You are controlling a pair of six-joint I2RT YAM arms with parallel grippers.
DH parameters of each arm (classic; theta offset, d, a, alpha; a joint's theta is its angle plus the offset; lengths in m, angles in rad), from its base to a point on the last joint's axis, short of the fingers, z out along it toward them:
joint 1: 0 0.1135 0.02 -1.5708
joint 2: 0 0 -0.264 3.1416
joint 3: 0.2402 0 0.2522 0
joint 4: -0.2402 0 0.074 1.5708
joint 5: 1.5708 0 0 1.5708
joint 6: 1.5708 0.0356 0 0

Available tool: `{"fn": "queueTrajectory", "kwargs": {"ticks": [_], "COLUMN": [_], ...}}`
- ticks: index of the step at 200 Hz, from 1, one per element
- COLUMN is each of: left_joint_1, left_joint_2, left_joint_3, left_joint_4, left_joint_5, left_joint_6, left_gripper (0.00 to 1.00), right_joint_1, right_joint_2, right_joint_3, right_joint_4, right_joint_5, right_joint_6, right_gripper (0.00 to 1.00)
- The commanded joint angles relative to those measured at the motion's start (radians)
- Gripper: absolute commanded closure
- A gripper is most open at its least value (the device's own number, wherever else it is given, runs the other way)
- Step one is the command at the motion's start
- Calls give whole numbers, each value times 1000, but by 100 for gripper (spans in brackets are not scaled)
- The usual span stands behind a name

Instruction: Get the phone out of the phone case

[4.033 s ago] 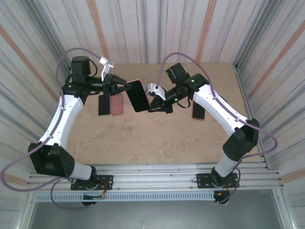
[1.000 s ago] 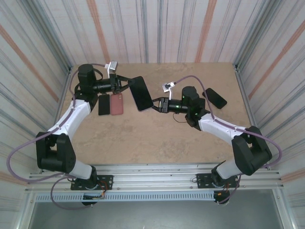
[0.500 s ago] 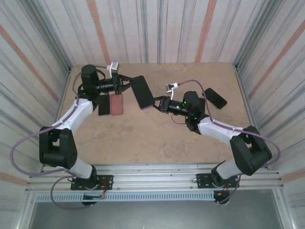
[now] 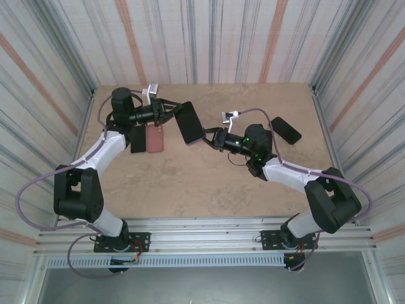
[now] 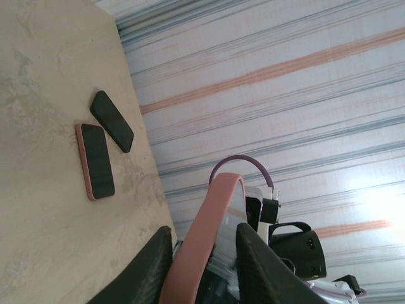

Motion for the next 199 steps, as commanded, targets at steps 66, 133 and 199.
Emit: {"fn": "queueTrajectory", "kwargs": {"ticks": [66, 133, 199], "left_joint_1": [17, -26, -234], "left_joint_2": [-19, -255, -493], "left_joint_3": [28, -88, -252], "left_joint_4": [-127, -228, -303], "left_joint_5": [-55, -290, -643], "left_joint_6": [95, -17, -292], "left_gripper": [33, 24, 26], "right_joint_1": [-6, -5, 50], "right_joint_2": [-7, 24, 86], "right_joint_3": [-9, -9, 28], "right_joint_4": [156, 192, 224], "right_joint_5": [45, 221, 425], "right_joint_6": [76, 60, -1], "right_gripper": [99, 98, 97]}}
